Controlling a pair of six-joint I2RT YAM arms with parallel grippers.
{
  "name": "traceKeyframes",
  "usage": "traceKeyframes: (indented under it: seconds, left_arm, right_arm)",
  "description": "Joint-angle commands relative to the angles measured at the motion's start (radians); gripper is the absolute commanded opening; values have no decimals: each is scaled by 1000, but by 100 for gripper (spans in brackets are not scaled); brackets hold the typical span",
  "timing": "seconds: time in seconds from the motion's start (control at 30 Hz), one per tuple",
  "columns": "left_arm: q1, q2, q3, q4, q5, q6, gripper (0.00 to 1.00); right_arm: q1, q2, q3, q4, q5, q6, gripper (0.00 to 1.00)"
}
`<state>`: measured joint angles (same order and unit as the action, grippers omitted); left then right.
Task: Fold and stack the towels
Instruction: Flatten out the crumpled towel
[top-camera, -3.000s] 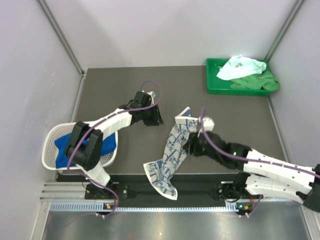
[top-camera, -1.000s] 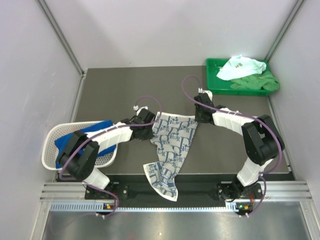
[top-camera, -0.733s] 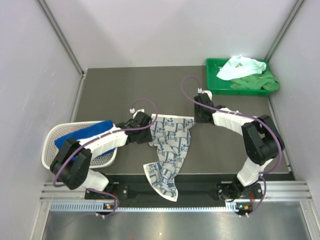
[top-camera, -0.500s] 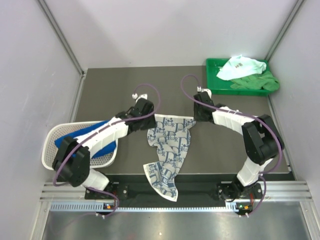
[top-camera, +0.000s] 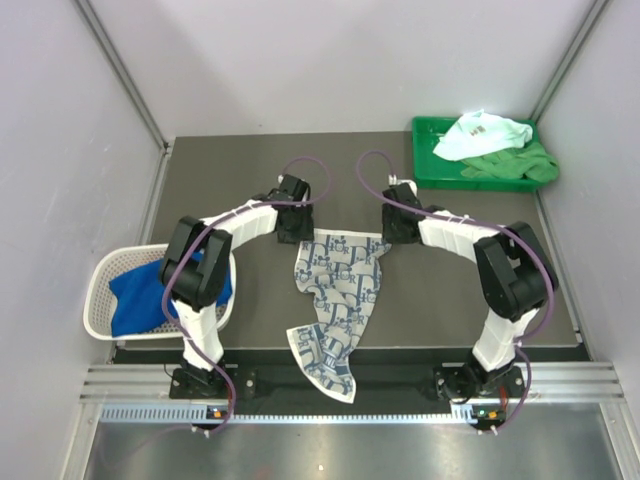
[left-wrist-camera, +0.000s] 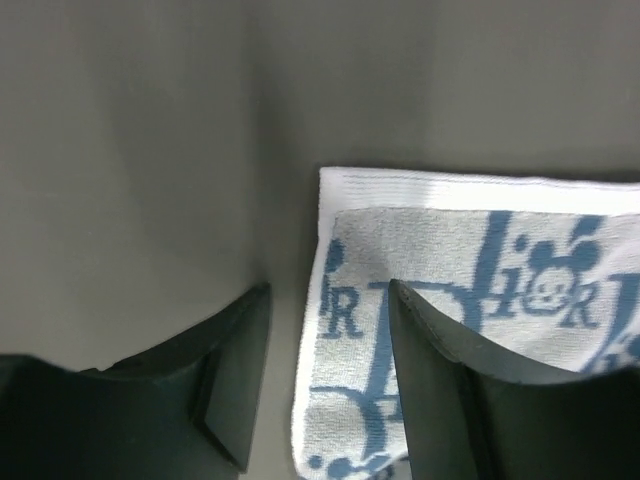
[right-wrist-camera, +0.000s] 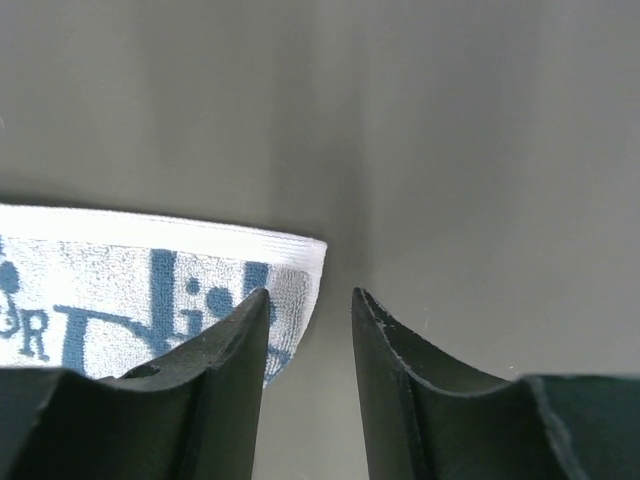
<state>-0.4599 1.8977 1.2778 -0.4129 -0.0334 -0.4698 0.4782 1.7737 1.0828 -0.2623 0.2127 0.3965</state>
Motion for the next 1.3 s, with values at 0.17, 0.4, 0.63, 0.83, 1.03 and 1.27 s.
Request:
traceKeyframes:
  seconds: [0.17, 0.4, 0.63, 0.83, 1.03, 1.27]
  left_arm:
    - [7, 67, 43, 49, 57, 62, 54]
    - [7, 92, 25, 51, 43, 48, 28]
    - [9, 71, 12, 57, 43, 46, 0]
    - [7, -66, 18, 36, 10, 36, 0]
    - [-16, -285, 11, 7, 15, 34, 0]
    - [-74, -615, 1, -58, 29, 71, 0]
  right_arm:
    - [28, 46, 29, -5, 17, 18, 40]
    - [39, 82, 51, -6, 8, 19, 30]
    - [37, 86, 62, 9, -33, 22, 6]
    - [37, -25, 75, 12, -36, 8, 0]
    - [51, -244, 82, -35, -12, -13, 0]
    - [95, -508, 106, -110, 2, -57, 0]
